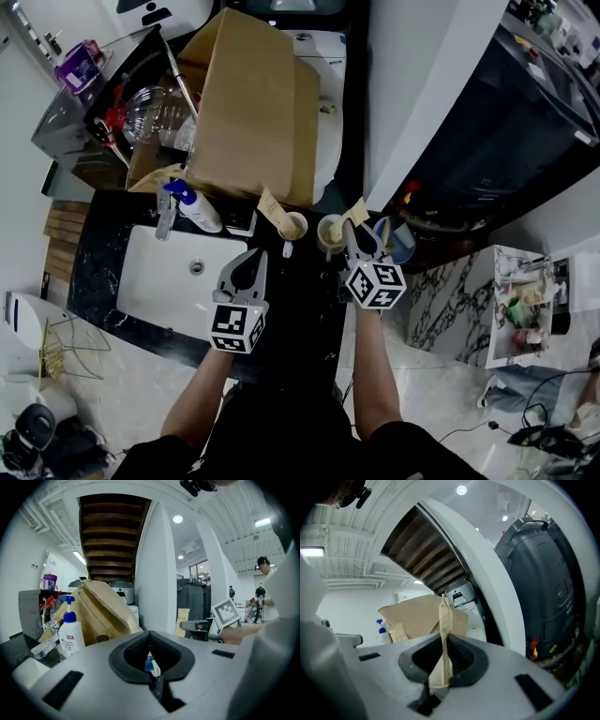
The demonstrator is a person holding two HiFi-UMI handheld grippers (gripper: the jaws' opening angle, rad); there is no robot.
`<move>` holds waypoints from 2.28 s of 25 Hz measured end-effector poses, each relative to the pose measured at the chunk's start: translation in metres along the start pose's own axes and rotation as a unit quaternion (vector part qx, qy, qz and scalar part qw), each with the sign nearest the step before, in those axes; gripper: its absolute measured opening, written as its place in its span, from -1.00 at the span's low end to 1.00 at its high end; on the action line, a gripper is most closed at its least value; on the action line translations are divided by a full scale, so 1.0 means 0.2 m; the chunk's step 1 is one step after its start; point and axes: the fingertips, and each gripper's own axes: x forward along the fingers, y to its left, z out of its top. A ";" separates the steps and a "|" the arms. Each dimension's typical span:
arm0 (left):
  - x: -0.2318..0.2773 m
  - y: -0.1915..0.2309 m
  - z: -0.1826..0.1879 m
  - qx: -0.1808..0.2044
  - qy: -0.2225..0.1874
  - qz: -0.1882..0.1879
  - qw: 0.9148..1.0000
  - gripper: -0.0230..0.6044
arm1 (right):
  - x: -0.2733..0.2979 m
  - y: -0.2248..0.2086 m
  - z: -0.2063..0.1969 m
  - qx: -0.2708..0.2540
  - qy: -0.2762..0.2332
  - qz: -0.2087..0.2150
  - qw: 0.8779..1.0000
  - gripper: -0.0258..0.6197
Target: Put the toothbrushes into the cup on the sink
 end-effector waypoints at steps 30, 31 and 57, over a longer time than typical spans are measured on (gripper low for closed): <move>-0.05 -0.05 -0.02 0.009 0.006 -0.018 1.000 -0.91 | -0.13 -0.09 -0.11 0.004 0.040 -0.052 0.998 -0.15; -0.05 -0.06 -0.02 0.008 0.005 -0.022 1.000 -0.91 | -0.15 -0.09 -0.11 0.001 0.039 -0.057 0.998 -0.15; -0.55 0.05 0.25 0.013 -0.084 -0.108 0.991 -0.92 | -0.88 0.54 0.29 -0.089 -0.066 -0.132 0.985 -0.92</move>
